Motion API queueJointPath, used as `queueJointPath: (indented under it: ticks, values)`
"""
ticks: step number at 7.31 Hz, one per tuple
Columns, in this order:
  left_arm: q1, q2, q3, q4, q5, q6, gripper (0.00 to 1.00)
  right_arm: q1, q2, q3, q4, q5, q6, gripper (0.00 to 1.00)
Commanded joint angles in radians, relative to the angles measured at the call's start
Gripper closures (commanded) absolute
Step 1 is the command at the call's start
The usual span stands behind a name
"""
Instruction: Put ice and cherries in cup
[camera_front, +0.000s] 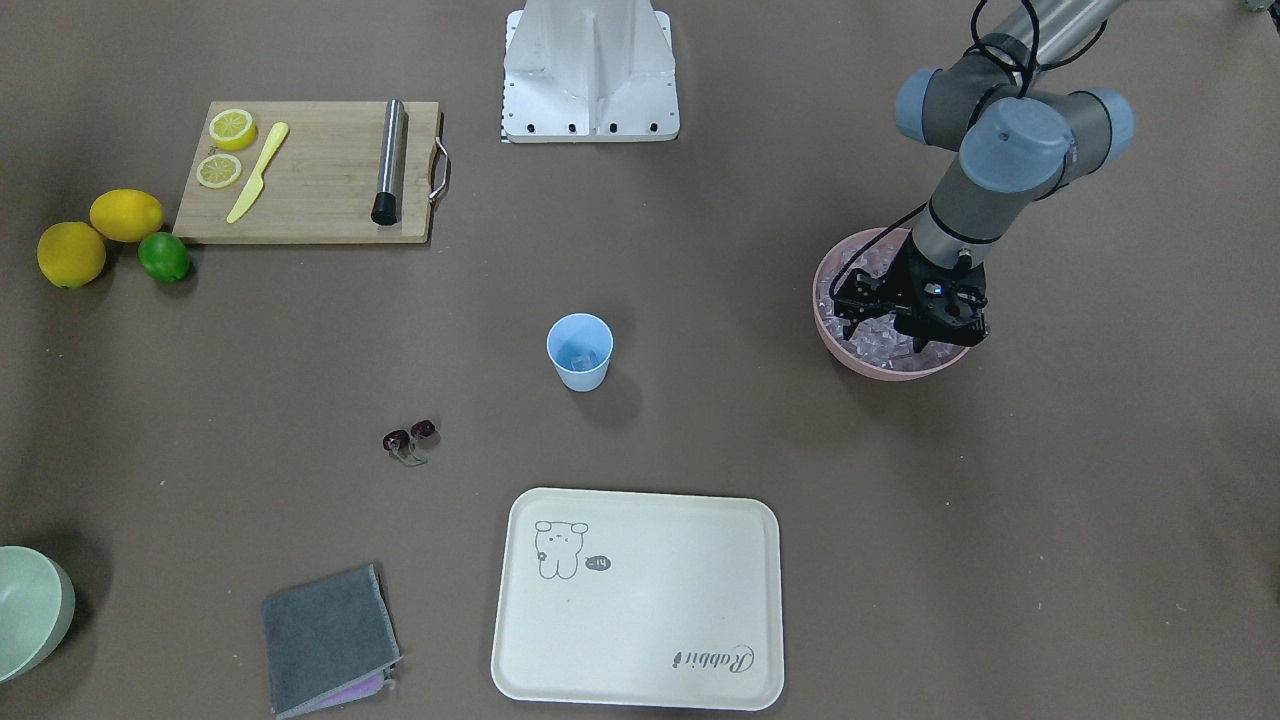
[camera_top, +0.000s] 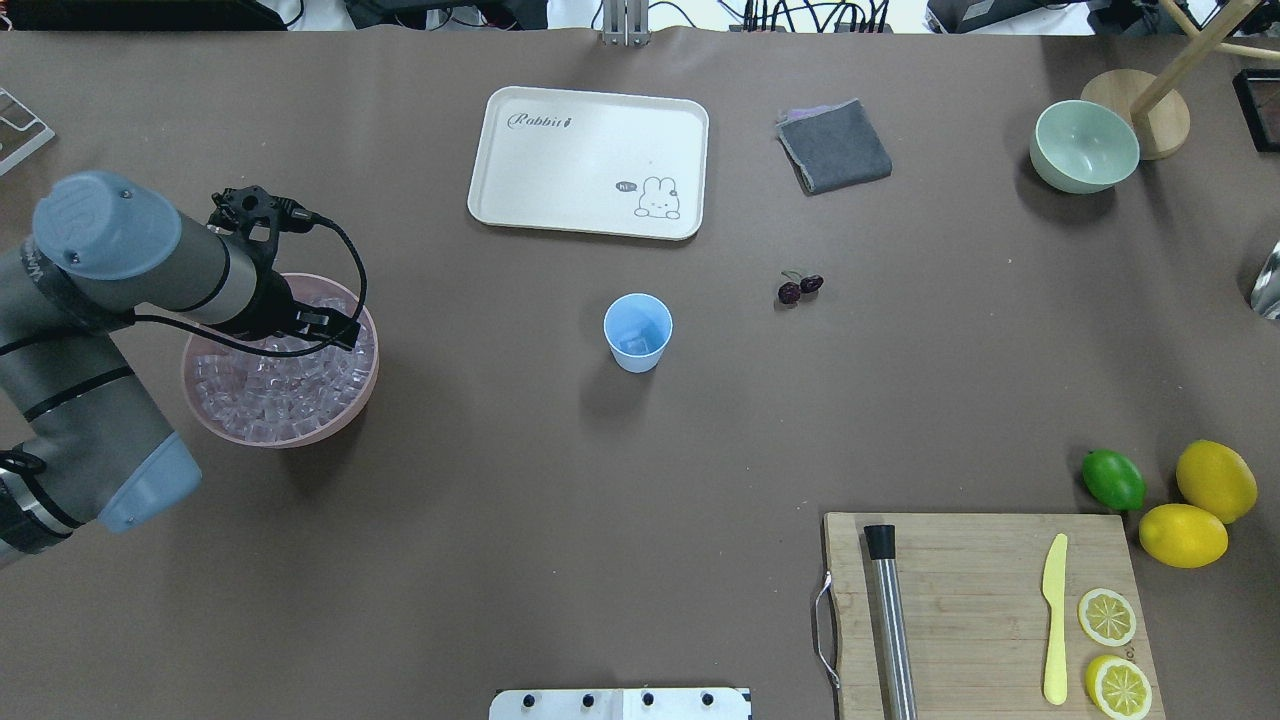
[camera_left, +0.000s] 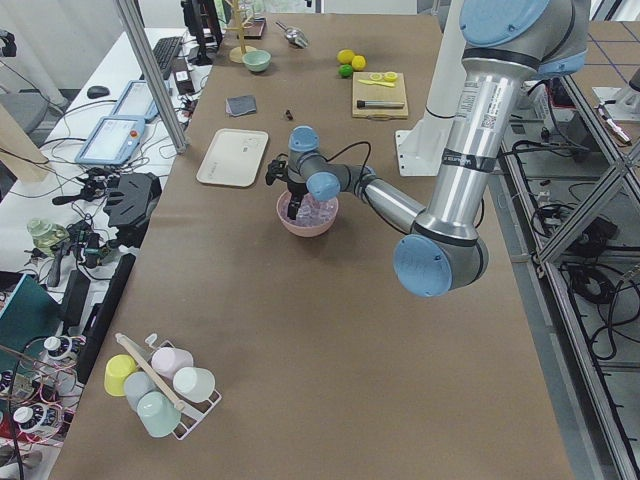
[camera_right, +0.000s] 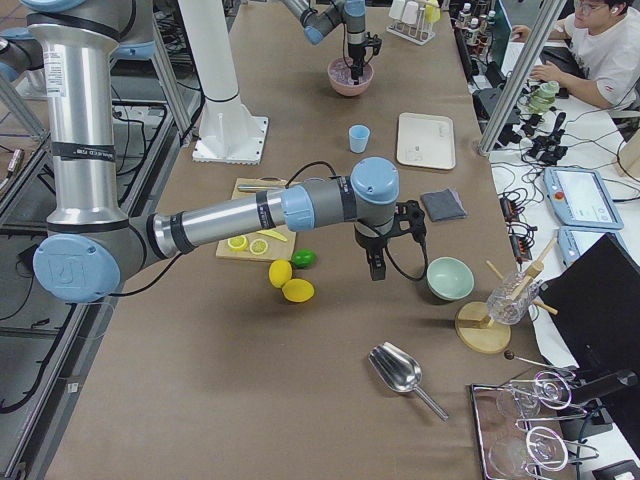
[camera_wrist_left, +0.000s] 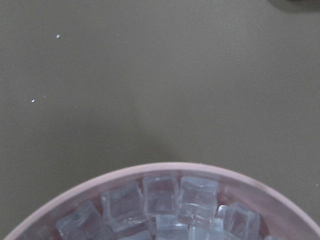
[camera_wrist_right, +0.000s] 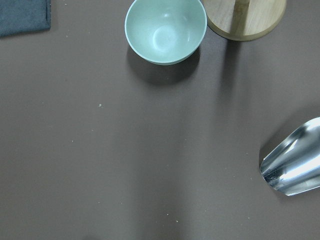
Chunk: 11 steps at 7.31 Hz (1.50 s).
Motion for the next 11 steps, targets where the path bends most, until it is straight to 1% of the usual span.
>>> queueJointPath:
  ticks: [1, 2, 3, 6, 7, 8, 9, 10, 11]
  values:
    - [0.001, 0.001, -0.006, 0.0, 0.007, 0.002, 0.76, 0.0, -0.01, 0.016, 0.0, 0.0, 0.004, 0.0]
    - [0.001, 0.012, -0.013, 0.0, 0.005, 0.002, 0.93, 0.0, -0.01, 0.014, 0.0, 0.002, 0.019, 0.0]
    - [-0.001, 0.021, -0.035, 0.002, 0.002, 0.0, 1.0, 0.0, -0.012, 0.014, 0.0, 0.002, 0.019, 0.0]
    - [-0.013, 0.058, -0.102, 0.014, -0.002, 0.0, 1.0, -0.002, -0.01, 0.014, 0.0, 0.011, 0.019, 0.0]
    - [-0.018, 0.046, -0.137, 0.078, -0.03, 0.002, 1.0, -0.002, -0.01, 0.014, 0.0, 0.022, 0.019, 0.0]
    - [-0.068, 0.009, -0.18, 0.165, -0.068, 0.007, 1.0, -0.002, -0.01, 0.014, 0.0, 0.022, 0.019, 0.0]
    - [-0.123, -0.084, -0.182, 0.237, -0.122, 0.049, 1.0, -0.002, -0.009, 0.014, 0.0, 0.022, 0.019, 0.0]
    - [-0.13, -0.205, -0.159, 0.337, -0.121, 0.06, 1.0, -0.002, -0.009, 0.016, 0.0, 0.022, 0.019, 0.0]
    - [-0.136, -0.34, -0.103, 0.409, -0.119, 0.059, 1.0, -0.002, -0.009, 0.014, 0.0, 0.022, 0.019, 0.0]
